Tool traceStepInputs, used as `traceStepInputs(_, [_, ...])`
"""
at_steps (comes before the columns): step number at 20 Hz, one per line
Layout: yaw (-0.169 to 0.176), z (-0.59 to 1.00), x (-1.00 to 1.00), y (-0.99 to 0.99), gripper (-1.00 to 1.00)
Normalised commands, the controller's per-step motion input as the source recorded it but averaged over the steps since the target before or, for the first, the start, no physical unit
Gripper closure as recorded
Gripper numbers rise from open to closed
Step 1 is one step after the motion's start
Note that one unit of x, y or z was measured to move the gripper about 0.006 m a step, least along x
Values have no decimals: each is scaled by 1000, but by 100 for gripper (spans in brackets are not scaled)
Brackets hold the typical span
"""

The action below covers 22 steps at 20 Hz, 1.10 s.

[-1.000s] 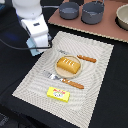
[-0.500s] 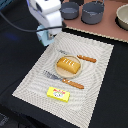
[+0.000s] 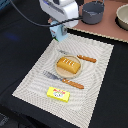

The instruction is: Place the bread, butter, and milk from the table onto the serving area.

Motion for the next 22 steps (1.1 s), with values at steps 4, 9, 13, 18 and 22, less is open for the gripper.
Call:
traceStepInputs(4, [0,174,1000,393,100])
traceStepInputs(9, [0,130,1000,421,100])
traceStepInputs(13, [0,43,980,464,100])
traceStepInputs(18, [0,-6,879,482,100])
traceStepInputs(22, [4,-129,321,323,100])
